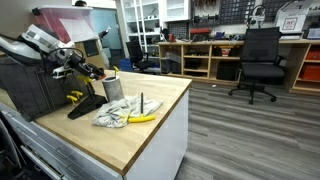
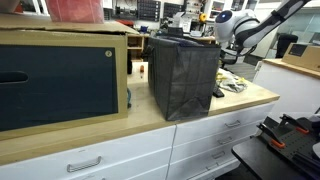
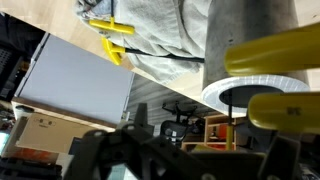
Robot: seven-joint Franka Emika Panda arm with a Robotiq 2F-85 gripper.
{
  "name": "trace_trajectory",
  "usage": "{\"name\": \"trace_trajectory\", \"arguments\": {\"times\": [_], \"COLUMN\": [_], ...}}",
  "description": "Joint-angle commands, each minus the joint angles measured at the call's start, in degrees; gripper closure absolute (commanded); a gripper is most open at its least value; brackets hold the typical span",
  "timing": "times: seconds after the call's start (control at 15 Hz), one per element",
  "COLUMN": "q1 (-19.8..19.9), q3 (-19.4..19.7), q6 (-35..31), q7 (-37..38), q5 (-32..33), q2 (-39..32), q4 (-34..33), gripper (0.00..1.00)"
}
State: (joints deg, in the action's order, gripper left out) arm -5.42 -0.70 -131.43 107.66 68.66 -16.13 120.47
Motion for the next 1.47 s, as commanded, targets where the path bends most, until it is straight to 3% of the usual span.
{"name": "trace_trajectory", "arguments": {"times": [0.0,0.33,0.73,1.2,1.4], "q1": [1.4,2.1,2.8,5.5,6.0], "q3": [-1.6,-1.8,-0.6,0.9,1.6], "q6": [-3.3,-7.7,-6.7,-5.1,-3.7], "q7": [-4.5,-13.7,-28.0,-36.6,-43.9], "q5": [-6.0,-22.1,-43.8,-57.8,-66.8], "q2": [6.2,12.5,17.3,19.9,19.5], "q4": [4.0,3.6,1.4,-0.1,-0.9], "gripper": [0.0,0.0,0.0,0.0,0.0]}}
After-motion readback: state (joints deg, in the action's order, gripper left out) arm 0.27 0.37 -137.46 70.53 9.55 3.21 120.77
